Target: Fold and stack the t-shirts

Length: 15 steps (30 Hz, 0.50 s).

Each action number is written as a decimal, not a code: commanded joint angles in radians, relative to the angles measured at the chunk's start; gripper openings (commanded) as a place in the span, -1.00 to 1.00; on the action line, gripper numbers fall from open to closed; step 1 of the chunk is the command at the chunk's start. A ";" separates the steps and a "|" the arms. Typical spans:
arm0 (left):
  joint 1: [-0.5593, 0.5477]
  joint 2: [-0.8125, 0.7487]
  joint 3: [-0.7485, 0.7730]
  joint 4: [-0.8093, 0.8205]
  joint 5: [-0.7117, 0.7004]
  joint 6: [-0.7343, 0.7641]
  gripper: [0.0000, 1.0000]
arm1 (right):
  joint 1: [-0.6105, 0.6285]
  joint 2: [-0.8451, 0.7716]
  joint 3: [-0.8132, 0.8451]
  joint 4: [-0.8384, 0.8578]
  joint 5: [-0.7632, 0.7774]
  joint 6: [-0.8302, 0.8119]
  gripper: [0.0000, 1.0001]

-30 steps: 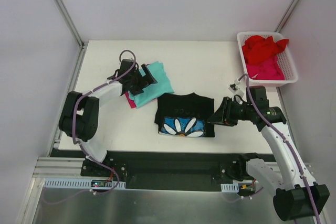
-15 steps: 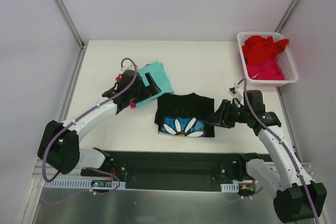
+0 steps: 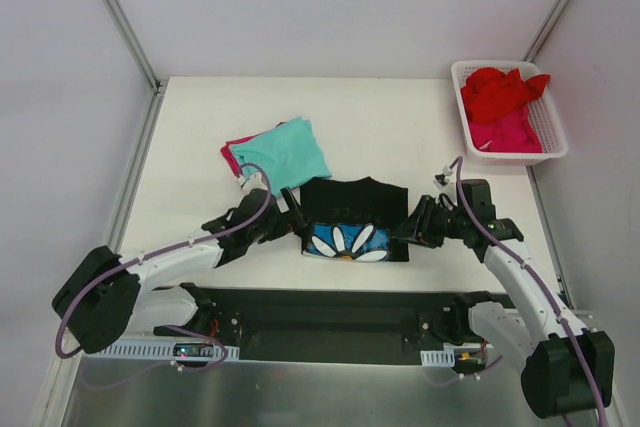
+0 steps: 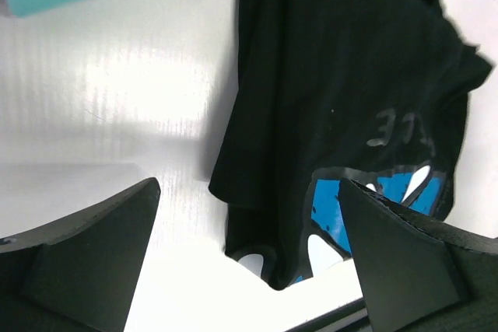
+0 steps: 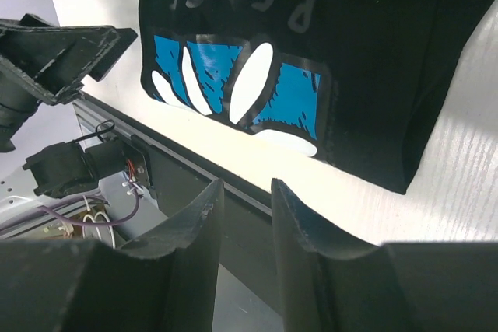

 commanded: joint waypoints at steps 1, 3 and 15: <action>-0.002 -0.121 -0.133 0.219 -0.128 -0.028 0.98 | 0.006 -0.010 -0.003 0.035 0.017 0.008 -0.32; 0.000 -0.143 -0.222 0.309 -0.131 -0.051 0.98 | 0.006 -0.007 0.000 0.026 0.043 0.016 -0.32; 0.004 0.233 -0.216 0.779 0.165 -0.121 0.98 | 0.004 -0.021 -0.037 0.146 0.135 0.045 -0.34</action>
